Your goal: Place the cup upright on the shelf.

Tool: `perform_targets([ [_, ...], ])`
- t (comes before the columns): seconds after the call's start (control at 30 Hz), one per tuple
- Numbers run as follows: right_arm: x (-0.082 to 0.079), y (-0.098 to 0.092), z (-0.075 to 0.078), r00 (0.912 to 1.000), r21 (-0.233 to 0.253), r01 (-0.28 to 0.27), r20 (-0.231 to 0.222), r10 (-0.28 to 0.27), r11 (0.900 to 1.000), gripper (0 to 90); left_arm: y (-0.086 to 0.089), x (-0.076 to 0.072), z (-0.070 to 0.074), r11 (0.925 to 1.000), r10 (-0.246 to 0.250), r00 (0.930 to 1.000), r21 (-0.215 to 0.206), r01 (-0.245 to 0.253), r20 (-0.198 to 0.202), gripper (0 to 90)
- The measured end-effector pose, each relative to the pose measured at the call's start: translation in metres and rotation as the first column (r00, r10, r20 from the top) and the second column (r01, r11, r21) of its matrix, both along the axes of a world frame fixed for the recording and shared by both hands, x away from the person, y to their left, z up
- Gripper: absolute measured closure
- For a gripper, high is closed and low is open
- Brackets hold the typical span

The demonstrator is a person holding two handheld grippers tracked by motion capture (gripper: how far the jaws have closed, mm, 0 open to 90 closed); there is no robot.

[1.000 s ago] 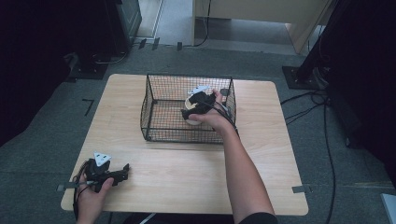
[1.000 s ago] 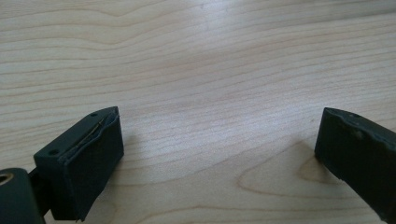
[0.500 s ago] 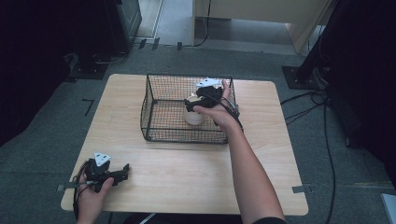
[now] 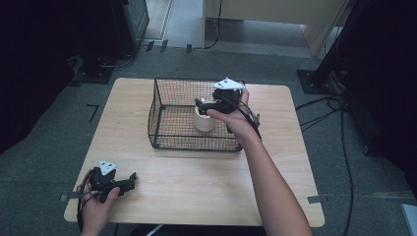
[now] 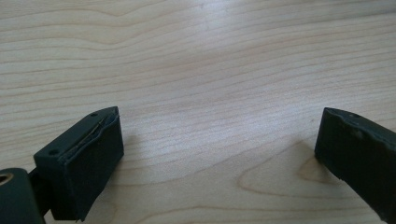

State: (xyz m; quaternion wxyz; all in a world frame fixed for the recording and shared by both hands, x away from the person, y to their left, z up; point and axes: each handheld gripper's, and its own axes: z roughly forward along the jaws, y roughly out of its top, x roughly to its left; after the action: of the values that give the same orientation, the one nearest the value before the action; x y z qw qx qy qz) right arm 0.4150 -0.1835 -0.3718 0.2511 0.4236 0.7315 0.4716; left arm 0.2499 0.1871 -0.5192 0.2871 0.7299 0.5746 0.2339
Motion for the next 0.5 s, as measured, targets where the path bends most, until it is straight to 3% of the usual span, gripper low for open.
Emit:
perform_targets([
  [0.5,-0.053,-0.014,-0.003,0.9996,0.013,-0.011,0.024,0.011,1.000,0.0,0.000,0.000,0.000,1.0000,-0.001,1.0000,0.002,0.001,0.000,1.6],
])
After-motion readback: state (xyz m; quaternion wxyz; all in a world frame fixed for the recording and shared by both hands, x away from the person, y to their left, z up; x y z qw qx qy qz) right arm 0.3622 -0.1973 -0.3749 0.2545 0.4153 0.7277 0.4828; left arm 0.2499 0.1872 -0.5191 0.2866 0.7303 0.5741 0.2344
